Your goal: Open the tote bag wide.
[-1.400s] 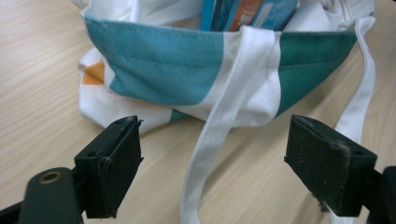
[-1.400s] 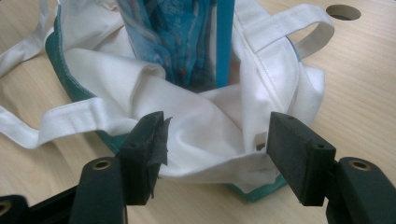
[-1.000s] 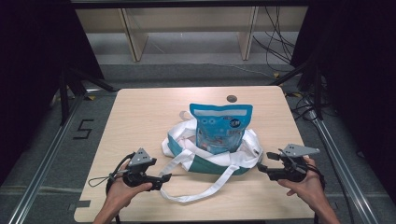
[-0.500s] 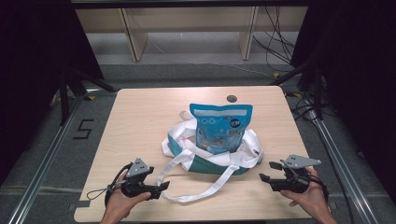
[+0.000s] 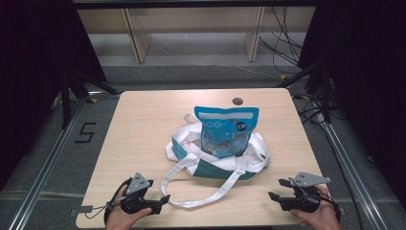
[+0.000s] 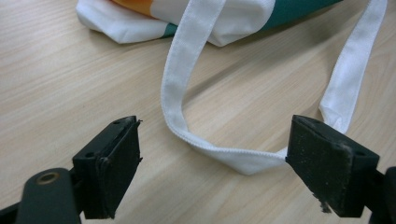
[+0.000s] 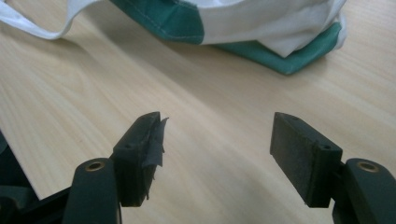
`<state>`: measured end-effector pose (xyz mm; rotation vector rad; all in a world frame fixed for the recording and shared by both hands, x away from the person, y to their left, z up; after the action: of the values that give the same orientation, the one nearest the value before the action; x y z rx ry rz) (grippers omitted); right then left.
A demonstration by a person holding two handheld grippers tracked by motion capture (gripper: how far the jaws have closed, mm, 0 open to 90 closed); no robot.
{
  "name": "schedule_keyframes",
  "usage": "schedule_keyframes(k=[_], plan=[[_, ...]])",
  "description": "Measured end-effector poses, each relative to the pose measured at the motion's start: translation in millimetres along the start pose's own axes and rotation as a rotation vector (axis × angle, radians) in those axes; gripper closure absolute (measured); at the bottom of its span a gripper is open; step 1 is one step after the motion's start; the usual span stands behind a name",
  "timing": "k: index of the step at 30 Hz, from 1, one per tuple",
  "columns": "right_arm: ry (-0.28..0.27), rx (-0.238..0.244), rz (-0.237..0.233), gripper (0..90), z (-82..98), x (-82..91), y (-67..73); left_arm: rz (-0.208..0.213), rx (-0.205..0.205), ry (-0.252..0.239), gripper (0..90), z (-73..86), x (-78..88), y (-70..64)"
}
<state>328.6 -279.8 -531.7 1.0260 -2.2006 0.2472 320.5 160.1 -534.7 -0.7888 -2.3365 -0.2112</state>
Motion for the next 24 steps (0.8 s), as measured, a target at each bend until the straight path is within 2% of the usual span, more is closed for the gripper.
schedule_keyframes(k=[1,2,3,4,5,7,8,9,11,12,13,15,19,22,23,24], plan=[[0.004,-0.045,0.004,35.0,2.1,0.7,4.5,-0.006,0.014,-0.007,16.4,2.3,0.2,-0.7],[-0.001,-0.03,0.003,35.0,3.5,2.2,4.4,-0.012,0.03,-0.016,16.4,3.4,-0.3,-2.0],[-0.001,-0.03,0.001,34.8,4.7,2.6,5.2,-0.011,0.034,0.001,16.4,6.8,0.3,-3.4],[0.0,-0.003,0.004,34.6,6.3,2.6,3.8,-0.01,0.057,-0.017,16.4,7.0,-1.2,-6.5],[0.0,-0.033,0.002,34.3,9.1,2.0,8.3,-0.017,0.033,0.004,16.4,9.6,0.0,-6.5],[0.0,-0.02,0.004,34.3,9.9,1.9,7.6,-0.018,-0.014,0.026,16.4,12.2,1.2,-7.0],[0.001,-0.023,-0.001,34.2,10.4,2.9,10.0,-0.031,-0.013,0.019,16.4,12.2,0.1,-7.3],[0.001,0.012,0.004,34.2,9.9,2.4,6.9,-0.02,-0.012,0.01,16.4,12.0,0.0,-8.6],[-0.002,0.025,0.009,34.1,9.4,2.5,7.4,-0.026,0.017,0.011,16.4,11.5,-1.0,-8.7],[-0.003,0.022,0.002,34.0,9.4,0.9,7.1,-0.029,0.009,0.016,16.4,11.5,-0.6,-7.9],[0.01,-0.02,-0.006,34.0,10.6,0.2,11.1,-0.034,0.015,0.022,16.4,12.1,-1.6,-7.2],[0.001,-0.008,0.011,33.9,9.7,0.9,9.8,-0.029,0.008,0.024,16.4,12.2,-1.7,-7.3],[0.013,0.013,-0.003,33.6,9.4,1.2,7.2,-0.031,0.003,0.023,16.4,12.0,-1.7,-7.6],[0.006,0.01,0.011,33.5,9.3,1.5,6.6,-0.033,0.006,0.025,16.4,12.1,-1.7,-6.6],[0.007,0.014,0.011,33.4,9.4,1.5,6.2,-0.029,-0.001,0.029,16.4,12.1,-0.8,-6.6],[0.014,-0.01,0.013,33.4,10.3,2.1,7.9,-0.029,-0.023,0.038,16.4,12.3,0.0,-5.2]])
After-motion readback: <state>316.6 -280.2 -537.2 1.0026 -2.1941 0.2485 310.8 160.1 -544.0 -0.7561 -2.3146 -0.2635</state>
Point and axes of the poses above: each handheld gripper's, and its own axes: x roughly backward along the jaws, z roughly out of its underside, y roughly to its left, the point moved 6 cm from there along -x, roughly forward along the jaws, and after that the axes turned 5 degrees about -z, right-handed, at the moved point
